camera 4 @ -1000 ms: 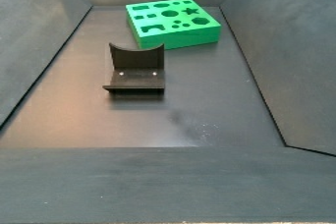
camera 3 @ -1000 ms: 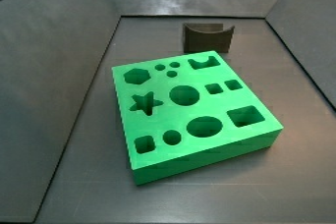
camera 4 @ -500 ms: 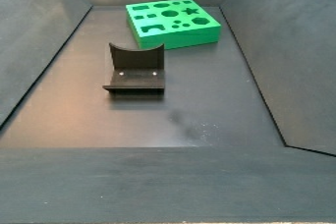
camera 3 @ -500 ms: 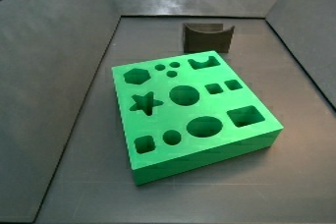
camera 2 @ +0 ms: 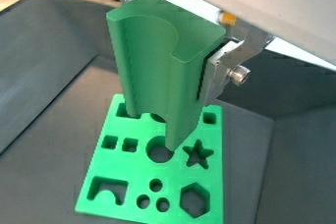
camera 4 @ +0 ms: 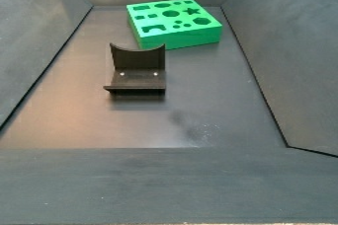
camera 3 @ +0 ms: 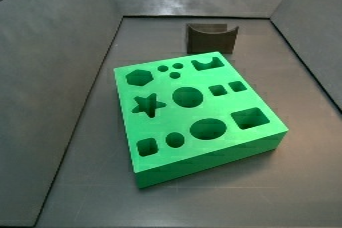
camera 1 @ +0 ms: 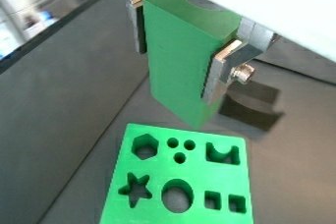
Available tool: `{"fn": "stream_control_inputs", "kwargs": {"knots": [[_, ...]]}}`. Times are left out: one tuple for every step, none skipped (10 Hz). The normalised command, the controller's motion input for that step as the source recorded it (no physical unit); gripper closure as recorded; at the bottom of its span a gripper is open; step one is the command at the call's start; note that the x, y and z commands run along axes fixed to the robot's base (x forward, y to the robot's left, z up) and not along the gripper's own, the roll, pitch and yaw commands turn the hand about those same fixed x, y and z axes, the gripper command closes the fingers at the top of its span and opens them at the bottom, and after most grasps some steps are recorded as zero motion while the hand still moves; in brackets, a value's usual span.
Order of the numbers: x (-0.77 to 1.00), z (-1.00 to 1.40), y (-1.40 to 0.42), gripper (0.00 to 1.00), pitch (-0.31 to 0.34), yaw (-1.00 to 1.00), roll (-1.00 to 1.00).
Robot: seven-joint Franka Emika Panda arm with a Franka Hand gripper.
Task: Pick up the arch object. Move up. Rotate the arch object. Move to above the board. Insert the arch object.
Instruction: Move to above the board, then insert the arch object.
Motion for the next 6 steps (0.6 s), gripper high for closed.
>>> {"fn": "stream_control_inputs", "kwargs": {"knots": [[0.06,0.03,-0.03,1.0,0.228,1.0,0.02],[0.07,0.03,-0.02,1.0,0.234,0.78,0.03],[0.07,0.03,-0.02,1.0,0.205,0.54,0.03],[0.06,0.03,-0.02,1.0,0.158,0.29,0.03],[0.06,0.02,-0.02,1.0,0.138,0.21,0.03],[0.0,0.0,-0.02,1.0,0.0,0.01,0.01]]}}
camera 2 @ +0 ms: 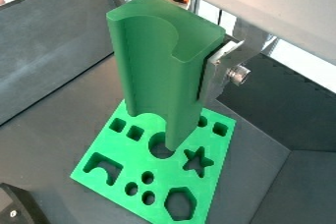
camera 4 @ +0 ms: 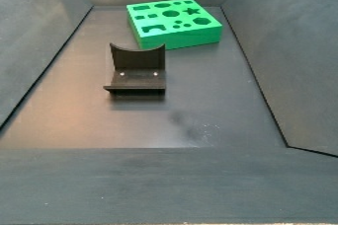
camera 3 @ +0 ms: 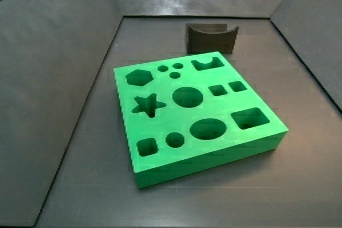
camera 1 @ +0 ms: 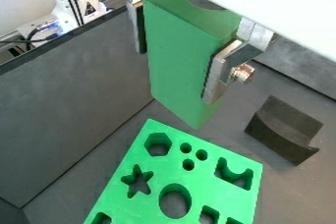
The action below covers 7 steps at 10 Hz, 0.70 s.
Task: Pick up the arch object. Move up. Rotate the arch object. Move to above the board. Insert the arch object.
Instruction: Insert the arch object.
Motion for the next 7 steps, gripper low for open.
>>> {"fn": "stream_control_inputs", "kwargs": {"knots": [[-0.04,0.32,0.0,1.0,0.0,0.38,0.18],[0.41,0.0,-0.05,1.0,-0.056,0.73,0.0],[0.47,-0.06,-0.04,1.0,-0.041,0.69,0.0],[0.6,-0.15,0.0,1.0,0.0,0.61,-0.03],[0.59,-0.22,0.0,1.0,-0.001,0.62,-0.06],[0.65,-0.25,0.0,1.0,0.0,0.56,-0.06],[0.77,-0.34,0.21,1.0,0.0,0.41,0.0]]}}
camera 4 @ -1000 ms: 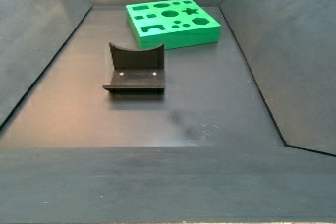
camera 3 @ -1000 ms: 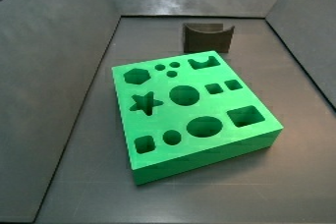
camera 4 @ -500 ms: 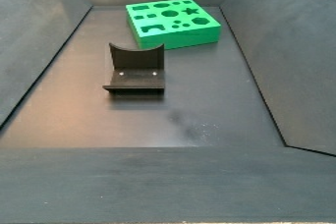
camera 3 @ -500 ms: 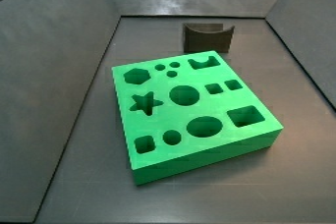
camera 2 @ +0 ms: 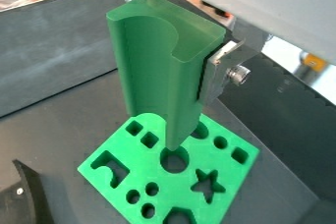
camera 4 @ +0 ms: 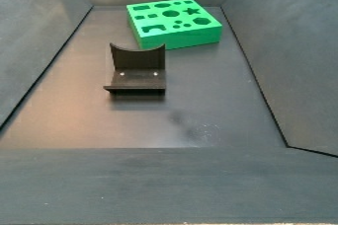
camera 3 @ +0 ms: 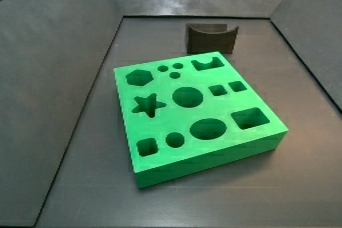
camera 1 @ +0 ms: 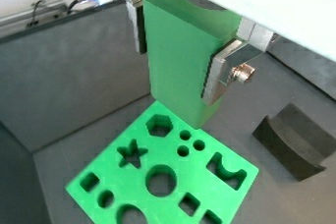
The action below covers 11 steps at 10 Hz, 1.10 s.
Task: Pick up the arch object. Move up. Rotate the arch object. Move to above the board. Insert the arch object.
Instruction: Insert the arch object.
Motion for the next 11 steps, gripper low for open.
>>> {"fn": "stream_control_inputs", "kwargs": {"knots": [[0.74,-0.41,0.27,1.0,0.0,0.37,0.0],[0.83,-0.36,0.3,1.0,0.066,0.28,0.15],[0.66,-0.33,0.37,1.0,0.033,0.27,0.21],[0.55,-0.38,0.37,1.0,0.0,0.28,0.24],[0.38,-0.49,0.3,1.0,0.0,0.36,0.25],[0.32,-0.56,0.29,1.0,-0.021,0.36,0.24],[0.23,-0.67,0.26,1.0,-0.077,0.37,0.22],[0.32,-0.77,0.21,1.0,-0.069,0.29,0.19],[0.39,-0.75,0.2,1.0,-0.009,0.0,0.16],[0.25,-0.73,0.13,1.0,0.0,-0.15,0.15],[0.3,-0.99,0.0,1.0,0.081,-0.26,0.1]]}}
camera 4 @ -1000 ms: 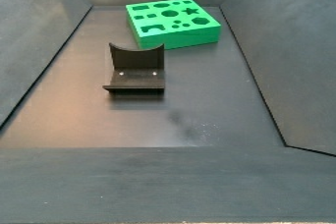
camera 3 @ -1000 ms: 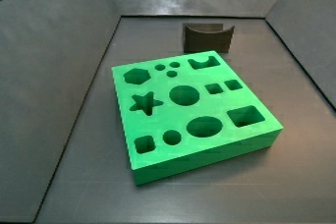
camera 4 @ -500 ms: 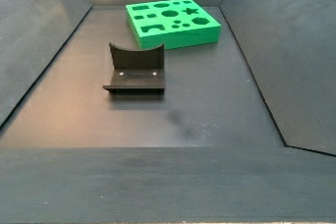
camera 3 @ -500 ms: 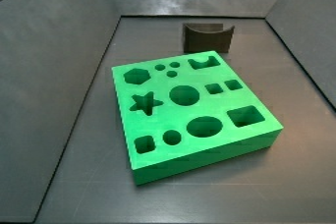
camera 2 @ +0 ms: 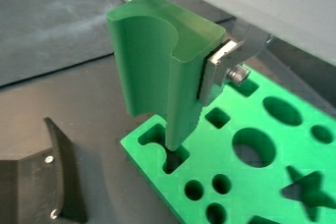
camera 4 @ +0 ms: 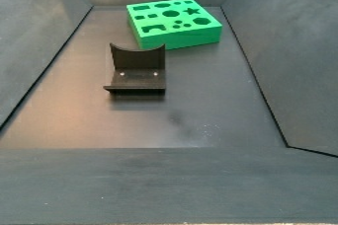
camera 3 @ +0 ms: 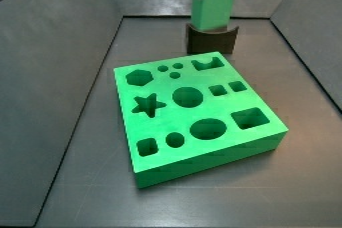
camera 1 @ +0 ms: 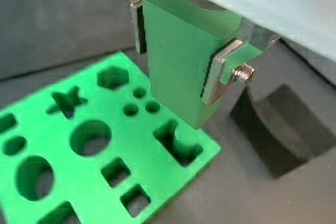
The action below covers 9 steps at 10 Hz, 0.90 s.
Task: Pick up the arch object. Move up. Rotate the arch object. Move to above the board. Insert the arch object.
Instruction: Insert the arch object.
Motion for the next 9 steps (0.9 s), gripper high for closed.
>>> {"fn": "stream_control_inputs", "kwargs": {"knots": [[0.27,-0.96,0.0,1.0,0.1,-0.31,0.06],[0.01,-0.86,0.0,1.0,0.104,-0.23,0.06],[0.03,-0.83,0.0,1.0,0.146,-0.24,0.0],[0.0,-0.52,0.05,1.0,0.067,-0.22,-0.01],[0.0,-0.03,0.0,1.0,0.0,-0.07,-0.14],[0.01,-0.06,0.0,1.0,0.0,-0.05,-0.16],[0.05,-0.07,0.0,1.0,0.026,-0.1,-0.19],[0.07,-0.03,0.0,1.0,0.021,-0.09,-0.19],[0.07,-0.08,0.0,1.0,0.021,-0.08,-0.2]]}}
